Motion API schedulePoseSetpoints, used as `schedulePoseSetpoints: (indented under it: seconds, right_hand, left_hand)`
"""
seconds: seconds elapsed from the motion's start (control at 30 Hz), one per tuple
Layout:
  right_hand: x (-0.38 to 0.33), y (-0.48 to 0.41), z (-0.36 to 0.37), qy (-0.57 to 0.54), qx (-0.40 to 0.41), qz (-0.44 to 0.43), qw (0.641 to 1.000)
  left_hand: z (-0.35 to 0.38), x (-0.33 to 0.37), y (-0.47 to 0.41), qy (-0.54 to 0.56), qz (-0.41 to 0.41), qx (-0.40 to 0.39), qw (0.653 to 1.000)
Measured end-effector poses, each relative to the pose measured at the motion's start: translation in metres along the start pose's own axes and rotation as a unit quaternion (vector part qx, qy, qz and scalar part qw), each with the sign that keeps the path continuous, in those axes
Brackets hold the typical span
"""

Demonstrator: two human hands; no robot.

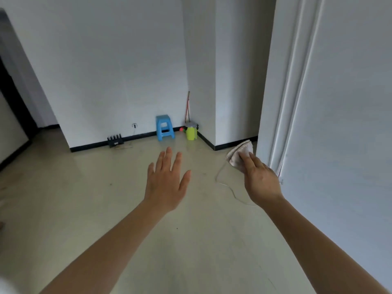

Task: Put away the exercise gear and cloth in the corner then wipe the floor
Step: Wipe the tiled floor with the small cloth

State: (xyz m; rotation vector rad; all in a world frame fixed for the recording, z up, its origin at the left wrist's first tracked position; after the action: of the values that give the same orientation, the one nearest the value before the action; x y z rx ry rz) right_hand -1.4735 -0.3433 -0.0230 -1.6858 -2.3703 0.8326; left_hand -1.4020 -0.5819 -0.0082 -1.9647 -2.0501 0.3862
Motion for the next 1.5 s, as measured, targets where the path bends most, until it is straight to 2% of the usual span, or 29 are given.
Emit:
schedulePoseSetpoints:
  seconds: [0.2,0.47,0.7,0.83,1.07,1.27,1.5]
  right_hand:
    - [-0.038,-0.107,0.067,-0.008,0.004,-0.031,0.999]
    - [-0.008,-0.27,0.194,-0.012,-0.012,-0.041,0.999]
    - [-0.005,-0.462,0.266,-0.043,-0.011,-0.069,0.997]
    - [-0.035,-0.558,0.329,-0.05,-0.028,-0.1,0.993]
    - [-0.092,-0.723,0.474,-0.055,-0.027,-0.161,0.985]
    - [-0.124,-0.895,0.558,-0.034,-0.006,-0.162,0.986]
    - [-0.101,-1.078,0.64,-0.048,0.047,-0.129,0.989]
  left_hand:
    - [0.026,-0.062,-0.096,0.003,-0.024,0.031,0.999]
    - [0.124,-0.103,-0.263,-0.025,-0.032,0.019,0.999]
    - [0.158,-0.156,-0.446,-0.027,-0.058,0.021,0.998]
    - [0.183,-0.214,-0.515,-0.043,-0.073,0.048,0.995]
    - [0.272,-0.351,-0.646,-0.057,-0.115,0.066,0.989]
    - [0.317,-0.461,-0.822,-0.057,-0.102,0.062,0.991]
    - [0.4,-0.521,-1.028,-0.057,-0.085,0.044,0.994]
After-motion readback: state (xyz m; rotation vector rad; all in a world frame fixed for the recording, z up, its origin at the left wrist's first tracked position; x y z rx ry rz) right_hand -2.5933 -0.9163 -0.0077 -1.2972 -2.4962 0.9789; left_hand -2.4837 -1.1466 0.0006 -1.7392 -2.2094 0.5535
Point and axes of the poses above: each hand's wrist, its own y-axis away from the middle knuckle, its own z-axis out of the palm, x = y × z, the point moved 9 cm from there along -y, towards the middle knuckle, and after that the axes turned 2 degrees about z, right-handed, at the moved point
